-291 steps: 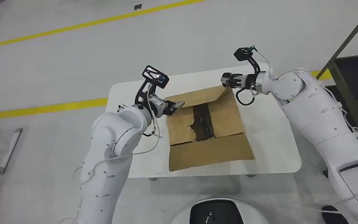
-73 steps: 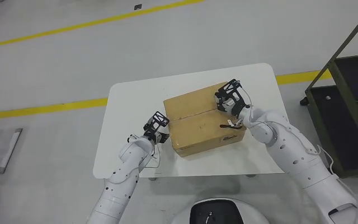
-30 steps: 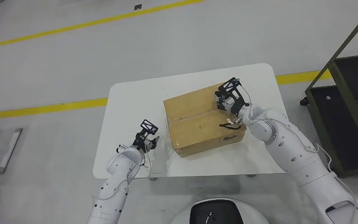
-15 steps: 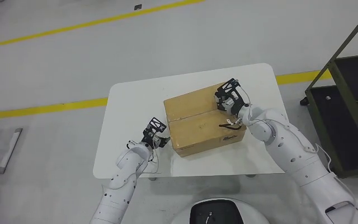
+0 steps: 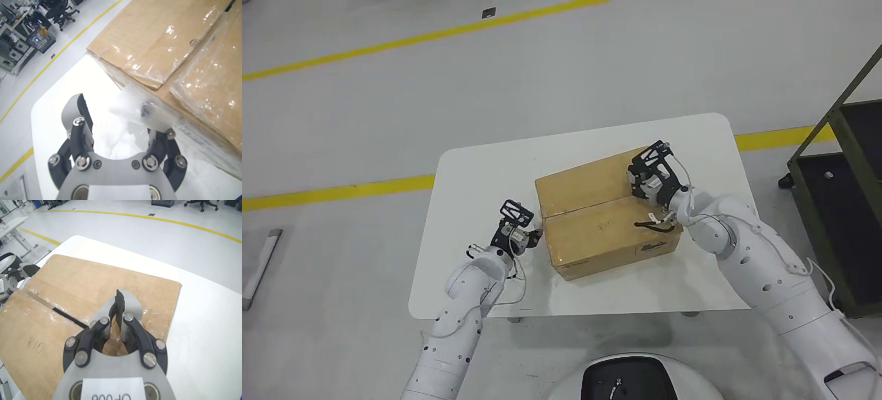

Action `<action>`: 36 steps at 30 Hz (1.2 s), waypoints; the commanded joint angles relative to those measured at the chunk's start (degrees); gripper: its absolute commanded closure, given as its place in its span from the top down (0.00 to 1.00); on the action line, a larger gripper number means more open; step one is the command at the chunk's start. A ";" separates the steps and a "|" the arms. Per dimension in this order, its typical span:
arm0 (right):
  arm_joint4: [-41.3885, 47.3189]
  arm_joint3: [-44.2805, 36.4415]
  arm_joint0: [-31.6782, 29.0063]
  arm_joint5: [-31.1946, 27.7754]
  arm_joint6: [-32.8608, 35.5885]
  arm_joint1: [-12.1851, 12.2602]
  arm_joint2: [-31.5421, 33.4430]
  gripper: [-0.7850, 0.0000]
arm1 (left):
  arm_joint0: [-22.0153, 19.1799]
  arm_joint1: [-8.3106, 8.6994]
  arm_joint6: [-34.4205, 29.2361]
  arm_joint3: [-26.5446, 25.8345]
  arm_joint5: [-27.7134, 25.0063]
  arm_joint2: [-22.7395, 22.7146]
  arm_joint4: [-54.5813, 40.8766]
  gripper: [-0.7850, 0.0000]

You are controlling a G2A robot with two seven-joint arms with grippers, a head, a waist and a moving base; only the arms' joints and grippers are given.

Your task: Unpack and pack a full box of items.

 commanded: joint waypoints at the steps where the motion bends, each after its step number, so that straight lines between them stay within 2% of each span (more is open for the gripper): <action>1: 0.02 -0.05 0.02 -0.01 -0.02 -0.05 -0.04 0.00 | 1.24 0.20 -0.50 -1.95 0.02 -1.12 -0.68 1.00; 6: 0.18 0.09 0.08 -0.12 -0.16 -0.21 -0.20 0.00 | 3.98 0.59 -1.48 -6.72 1.56 -3.58 -1.30 1.00; 12: 0.12 0.04 0.02 -0.06 -0.39 -0.32 -0.16 0.00 | 5.13 0.65 -2.37 -10.07 2.45 -4.96 -2.39 1.00; 25: 0.15 -0.80 -0.89 -0.05 -0.05 -0.41 0.22 0.00 | 4.18 0.03 -5.53 -12.75 11.10 -3.60 5.02 1.00; 31: 0.21 -0.78 -0.87 -0.08 -0.08 -0.48 0.41 0.00 | 3.72 -0.27 -5.18 -13.99 11.28 -3.74 3.99 1.00; 36: 0.55 -0.63 -0.77 -0.14 -0.07 -0.57 0.55 0.00 | 2.54 -0.51 -5.28 -16.14 9.26 -3.30 3.05 1.00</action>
